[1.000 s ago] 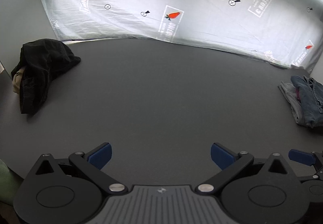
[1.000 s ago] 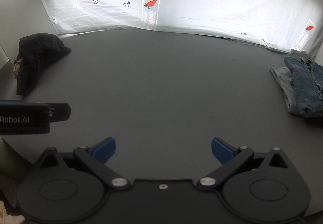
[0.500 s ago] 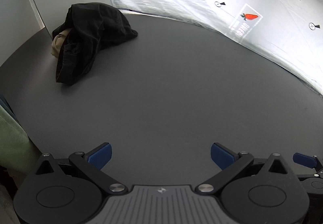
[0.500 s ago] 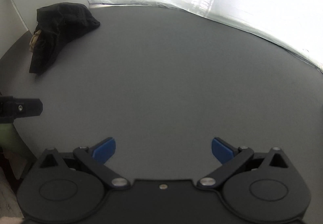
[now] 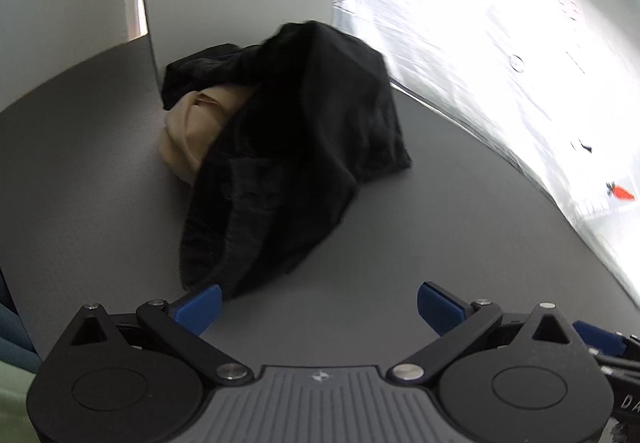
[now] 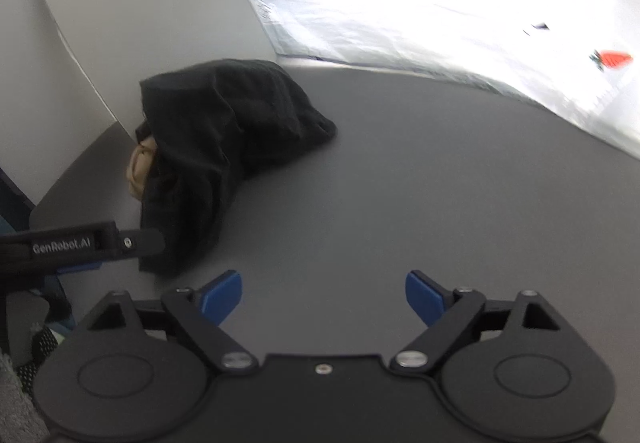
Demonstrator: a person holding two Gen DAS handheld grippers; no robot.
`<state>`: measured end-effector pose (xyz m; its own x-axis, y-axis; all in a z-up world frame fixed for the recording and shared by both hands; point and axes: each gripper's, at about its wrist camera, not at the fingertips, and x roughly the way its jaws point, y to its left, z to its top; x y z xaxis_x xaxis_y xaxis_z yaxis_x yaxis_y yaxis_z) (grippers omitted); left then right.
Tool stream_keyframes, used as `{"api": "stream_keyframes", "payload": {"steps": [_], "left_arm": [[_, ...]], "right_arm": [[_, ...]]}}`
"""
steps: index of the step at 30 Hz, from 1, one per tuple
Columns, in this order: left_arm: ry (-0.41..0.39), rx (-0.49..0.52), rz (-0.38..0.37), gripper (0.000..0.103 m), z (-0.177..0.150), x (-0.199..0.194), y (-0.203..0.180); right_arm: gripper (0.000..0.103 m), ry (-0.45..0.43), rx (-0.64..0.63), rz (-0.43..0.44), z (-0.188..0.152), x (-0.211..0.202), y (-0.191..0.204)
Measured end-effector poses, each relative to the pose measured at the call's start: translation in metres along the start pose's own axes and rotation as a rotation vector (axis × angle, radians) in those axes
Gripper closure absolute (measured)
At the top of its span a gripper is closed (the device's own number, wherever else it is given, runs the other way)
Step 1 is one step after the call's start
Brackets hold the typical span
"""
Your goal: Fold clothes
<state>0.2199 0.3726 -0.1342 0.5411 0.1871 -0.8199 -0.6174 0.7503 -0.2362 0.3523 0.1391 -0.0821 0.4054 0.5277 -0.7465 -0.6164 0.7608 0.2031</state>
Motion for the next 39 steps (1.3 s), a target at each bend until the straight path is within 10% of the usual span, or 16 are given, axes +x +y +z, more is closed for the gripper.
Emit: {"api": "stream_keyframes", "payload": {"steps": [8,11,13,15,17,25,28,33,39], "left_arm": [[-0.075,-0.236,0.109,0.002,0.053,0.026,0.071],[-0.088,-0.287,0.171,0.002,0.059,0.033,0.078],[-0.081,-0.319,0.198,0.002,0.061,0.036,0.079],[-0.073,-0.323,0.183,0.002,0.061,0.034,0.074],[-0.069,-0.306,0.163,0.002,0.062,0.03,0.068],[-0.154,-0.12,0.114,0.002,0.04,-0.014,-0.004],[-0.163,-0.057,0.048,0.001,0.018,-0.032,-0.041],[-0.119,0.098,0.02,0.001,-0.038,-0.039,-0.106],[-0.06,0.229,0.01,0.002,-0.07,-0.025,-0.163]], "right_arm": [[0.03,-0.047,-0.282,0.141,0.109,0.113,0.102],[0.028,-0.037,-0.403,0.03,0.119,0.164,0.127],[0.057,-0.016,-0.544,-0.102,0.113,0.199,0.134],[0.065,-0.006,-0.632,-0.172,0.103,0.215,0.126],[0.087,-0.023,-0.536,-0.173,0.098,0.197,0.098],[0.103,-0.313,-0.27,-0.337,0.068,-0.006,-0.028],[0.103,-0.445,-0.267,-0.686,0.017,-0.115,-0.083],[0.101,-0.186,-0.039,-0.913,-0.096,-0.228,-0.208],[0.088,-0.115,0.166,-0.806,-0.174,-0.24,-0.245]]}}
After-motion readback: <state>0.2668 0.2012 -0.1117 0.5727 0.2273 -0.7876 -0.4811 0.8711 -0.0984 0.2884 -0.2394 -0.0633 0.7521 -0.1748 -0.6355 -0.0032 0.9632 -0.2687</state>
